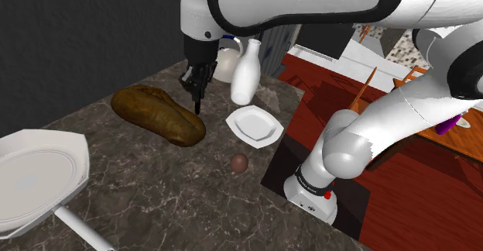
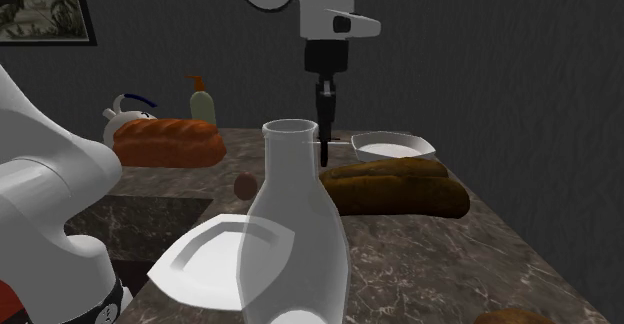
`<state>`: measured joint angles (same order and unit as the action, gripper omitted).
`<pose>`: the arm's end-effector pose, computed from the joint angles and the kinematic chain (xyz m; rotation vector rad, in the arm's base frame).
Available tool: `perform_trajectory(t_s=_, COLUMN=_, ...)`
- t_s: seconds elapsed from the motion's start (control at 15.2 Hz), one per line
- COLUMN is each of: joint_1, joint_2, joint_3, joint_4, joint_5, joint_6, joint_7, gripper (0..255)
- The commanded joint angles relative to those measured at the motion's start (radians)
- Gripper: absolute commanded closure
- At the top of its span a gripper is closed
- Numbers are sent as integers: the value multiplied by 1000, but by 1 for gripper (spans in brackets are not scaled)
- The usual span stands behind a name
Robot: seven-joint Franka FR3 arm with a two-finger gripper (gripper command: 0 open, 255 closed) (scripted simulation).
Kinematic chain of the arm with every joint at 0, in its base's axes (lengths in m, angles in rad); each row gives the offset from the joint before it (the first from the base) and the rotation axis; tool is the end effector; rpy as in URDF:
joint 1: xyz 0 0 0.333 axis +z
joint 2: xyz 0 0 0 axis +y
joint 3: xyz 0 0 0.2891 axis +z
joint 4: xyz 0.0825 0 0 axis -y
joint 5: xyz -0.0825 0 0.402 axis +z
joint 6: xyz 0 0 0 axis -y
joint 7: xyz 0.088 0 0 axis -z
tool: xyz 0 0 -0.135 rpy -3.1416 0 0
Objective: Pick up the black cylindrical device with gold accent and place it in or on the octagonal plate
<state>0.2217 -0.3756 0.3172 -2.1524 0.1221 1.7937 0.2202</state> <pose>0.3964 0.2623 0.4874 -3.1083 -0.4237 0.0006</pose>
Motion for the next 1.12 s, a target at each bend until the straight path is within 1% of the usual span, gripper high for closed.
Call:
perform_trajectory(t_s=0.0, joint_1=-2, joint_2=-75, joint_3=-30, joint_4=-66, joint_5=10, joint_6=-10, joint_7=-40, gripper=255)
perform_trajectory(t_s=0.2, joint_1=-4, joint_2=-182, joint_3=-77, joint_4=-150, joint_5=12, joint_6=-36, joint_7=-94, gripper=255)
perform_trajectory(t_s=0.46, joint_1=-11, joint_2=-320, joint_3=-143, joint_4=-247, joint_5=-4, joint_6=-83, joint_7=-163, gripper=255)
perform_trajectory(t_s=0.92, joint_1=-42, joint_2=-548, joint_3=-267, joint_4=-373, joint_5=-77, joint_6=-192, joint_7=-284, gripper=255)
perform_trajectory(t_s=1.06, joint_1=-44, joint_2=-559, joint_3=-272, joint_4=-392, joint_5=-80, joint_6=-184, joint_7=-288, gripper=255)
